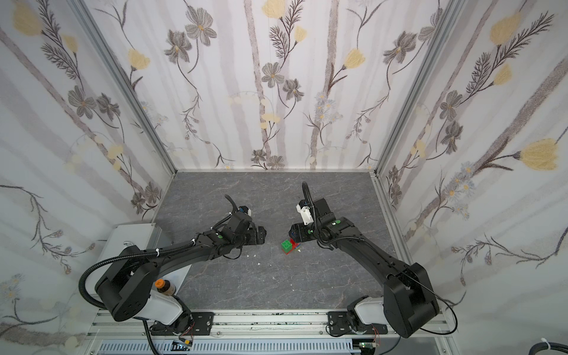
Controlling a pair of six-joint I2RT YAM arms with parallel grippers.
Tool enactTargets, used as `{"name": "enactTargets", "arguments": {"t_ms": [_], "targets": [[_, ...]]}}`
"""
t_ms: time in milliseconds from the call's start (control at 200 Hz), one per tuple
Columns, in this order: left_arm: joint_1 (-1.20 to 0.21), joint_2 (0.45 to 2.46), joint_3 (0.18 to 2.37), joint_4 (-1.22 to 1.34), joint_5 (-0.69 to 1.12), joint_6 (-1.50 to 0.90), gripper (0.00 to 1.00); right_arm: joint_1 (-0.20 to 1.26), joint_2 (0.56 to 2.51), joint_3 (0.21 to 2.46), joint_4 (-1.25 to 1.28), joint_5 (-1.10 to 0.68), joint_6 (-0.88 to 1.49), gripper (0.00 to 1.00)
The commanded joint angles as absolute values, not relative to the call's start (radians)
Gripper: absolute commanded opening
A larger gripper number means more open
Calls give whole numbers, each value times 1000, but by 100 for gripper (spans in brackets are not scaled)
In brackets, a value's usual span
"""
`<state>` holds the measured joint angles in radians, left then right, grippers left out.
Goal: Assemble the number 4 with lego
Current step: Adjust the lego brick at the center of the board.
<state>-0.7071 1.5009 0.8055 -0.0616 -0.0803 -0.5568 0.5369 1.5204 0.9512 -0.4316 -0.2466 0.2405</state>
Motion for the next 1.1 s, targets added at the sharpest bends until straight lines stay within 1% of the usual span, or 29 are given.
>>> {"name": "enactTargets", "arguments": {"t_ms": [0,40,120,145,240,425,485,550,615,734,839,1099], "targets": [[-707,1506,816,-77,-101,-558,100,552,1554,971,-424,-195,201,73],[-706,1508,818,-79,-101,-558,100,554,1571,975,-432,-194,198,72],[-706,1508,819,-84,-106,-558,100,563,1589,980,-453,-183,201,67],[-706,1508,820,-86,-109,-557,100,565,1621,977,-456,-181,201,65],[-706,1504,819,-92,-116,-552,100,568,1617,961,-447,-169,203,60],[-705,1504,821,-101,-123,-539,100,568,1612,960,-452,-169,206,60],[-704,1508,826,-100,-124,-535,100,568,1614,957,-453,-162,211,58],[-704,1511,828,-101,-123,-533,100,568,1616,957,-453,-155,219,55],[-704,1514,832,-101,-123,-530,100,568,1625,957,-456,-146,222,49],[-703,1519,841,-113,-124,-523,100,566,1641,966,-478,-131,231,44],[-698,1511,845,-125,-127,-513,100,565,1647,985,-515,-129,243,39],[-660,1441,851,-139,-133,-485,100,553,1698,1039,-676,-161,258,32]]}}
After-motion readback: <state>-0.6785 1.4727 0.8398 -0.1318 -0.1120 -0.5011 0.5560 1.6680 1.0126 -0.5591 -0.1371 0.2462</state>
